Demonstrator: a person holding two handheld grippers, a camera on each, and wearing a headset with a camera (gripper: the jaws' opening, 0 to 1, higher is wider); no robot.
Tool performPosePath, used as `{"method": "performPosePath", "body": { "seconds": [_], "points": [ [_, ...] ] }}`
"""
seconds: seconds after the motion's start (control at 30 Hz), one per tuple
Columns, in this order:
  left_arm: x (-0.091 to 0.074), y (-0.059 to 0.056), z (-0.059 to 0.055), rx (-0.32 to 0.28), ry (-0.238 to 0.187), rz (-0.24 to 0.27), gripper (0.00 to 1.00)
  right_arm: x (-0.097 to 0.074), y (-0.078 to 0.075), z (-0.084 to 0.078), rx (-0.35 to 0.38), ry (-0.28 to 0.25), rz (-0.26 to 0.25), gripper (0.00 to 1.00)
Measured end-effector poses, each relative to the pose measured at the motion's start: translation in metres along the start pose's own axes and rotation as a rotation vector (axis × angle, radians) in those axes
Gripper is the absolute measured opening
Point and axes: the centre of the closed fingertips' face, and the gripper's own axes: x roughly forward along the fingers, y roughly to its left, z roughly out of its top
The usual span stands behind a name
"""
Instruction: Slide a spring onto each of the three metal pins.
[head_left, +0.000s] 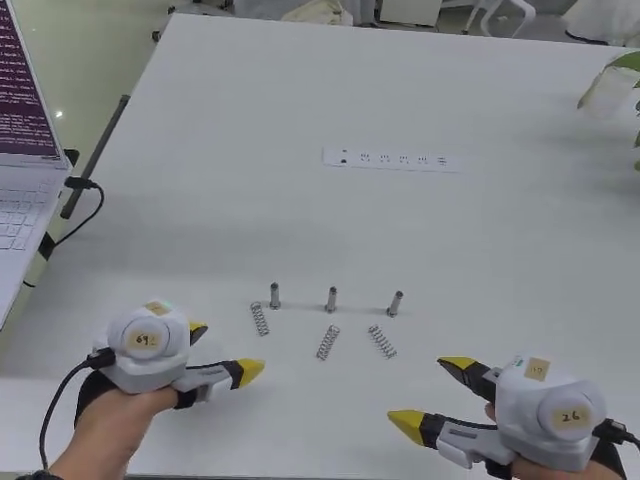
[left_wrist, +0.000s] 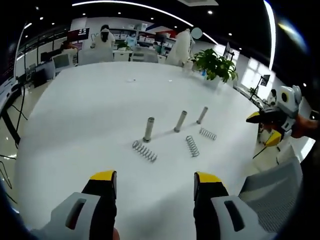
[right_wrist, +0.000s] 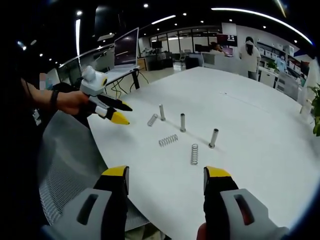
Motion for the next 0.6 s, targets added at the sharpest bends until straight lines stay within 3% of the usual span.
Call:
{"method": "performPosePath", "body": {
  "seconds": [0.33, 0.6],
  "points": [
    [0.028, 0.007, 0.002, -0.067, 0.001, 0.035, 0.56, 0.000, -0.002, -0.001, 0.005, 0.009, -0.004, 0.58],
    [0.042, 0.013, 0.007, -0.109, -0.008, 0.070, 0.53, 0.000, -0.005, -0.003, 0.015, 0.019, -0.011, 0.57]
  ]
}}
